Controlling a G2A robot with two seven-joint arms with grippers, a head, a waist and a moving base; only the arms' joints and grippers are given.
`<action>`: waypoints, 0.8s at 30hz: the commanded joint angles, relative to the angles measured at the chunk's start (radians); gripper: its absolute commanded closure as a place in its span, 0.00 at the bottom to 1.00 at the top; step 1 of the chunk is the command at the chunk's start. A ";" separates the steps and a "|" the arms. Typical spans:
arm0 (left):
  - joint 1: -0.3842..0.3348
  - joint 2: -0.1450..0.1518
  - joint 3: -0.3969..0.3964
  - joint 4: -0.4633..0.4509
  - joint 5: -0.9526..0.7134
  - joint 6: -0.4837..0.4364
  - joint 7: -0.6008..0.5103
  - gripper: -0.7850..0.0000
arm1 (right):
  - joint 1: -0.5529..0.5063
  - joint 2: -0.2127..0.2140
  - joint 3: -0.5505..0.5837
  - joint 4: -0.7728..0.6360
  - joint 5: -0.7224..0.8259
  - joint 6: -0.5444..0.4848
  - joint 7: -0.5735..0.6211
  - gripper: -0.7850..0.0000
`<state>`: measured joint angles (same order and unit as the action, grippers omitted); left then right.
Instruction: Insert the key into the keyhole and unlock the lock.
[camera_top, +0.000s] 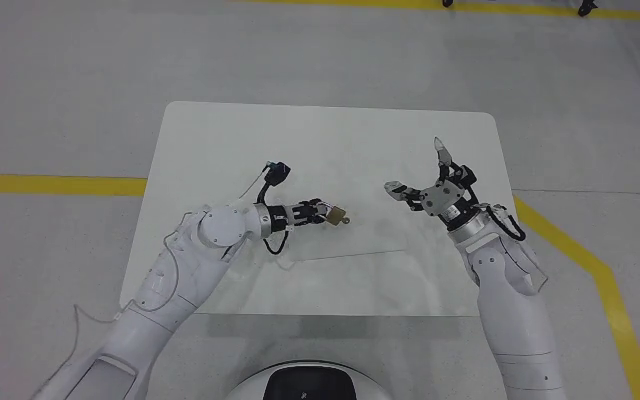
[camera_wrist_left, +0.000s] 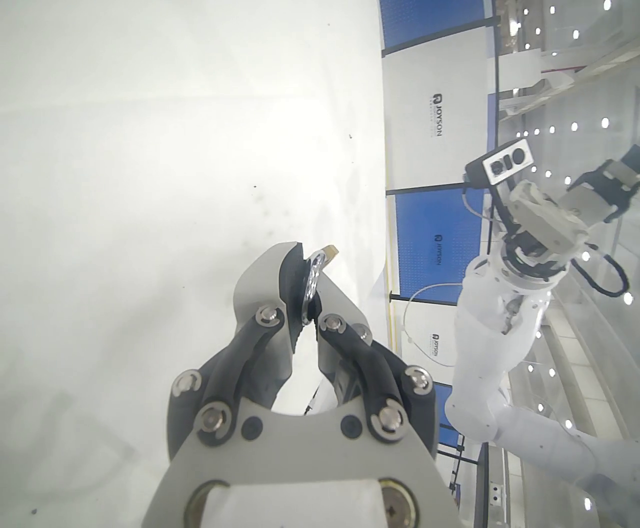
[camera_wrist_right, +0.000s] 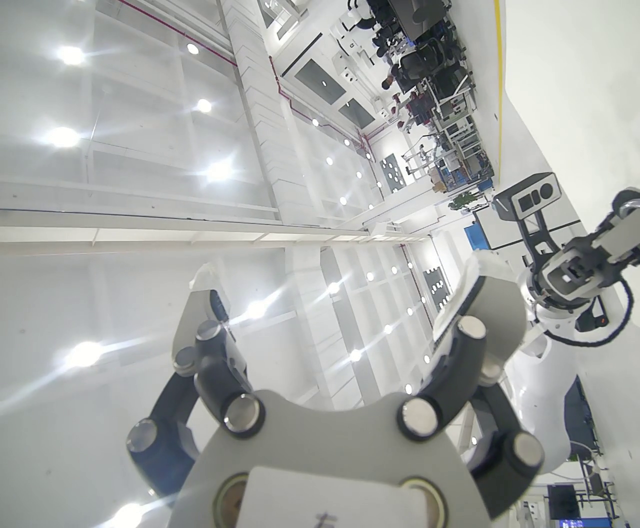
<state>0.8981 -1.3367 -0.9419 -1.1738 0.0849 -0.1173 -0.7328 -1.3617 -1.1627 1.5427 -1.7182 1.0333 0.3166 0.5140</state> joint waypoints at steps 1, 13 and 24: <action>-0.009 -0.005 0.016 0.009 0.014 0.020 0.010 1.00 | 0.000 0.000 0.000 0.000 0.000 0.000 0.000 0.00; 0.000 0.004 -0.007 -0.010 0.042 0.026 0.000 0.00 | 0.000 0.000 0.000 0.000 0.000 0.000 0.000 0.00; 0.184 0.079 -0.248 -0.290 0.259 0.120 0.140 0.00 | 0.000 0.000 0.000 0.000 0.000 0.000 0.000 0.00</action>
<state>1.0600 -1.2647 -1.1592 -1.4250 0.3172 -0.0083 -0.6029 -1.3617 -1.1627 1.5428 -1.7182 1.0332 0.3165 0.5139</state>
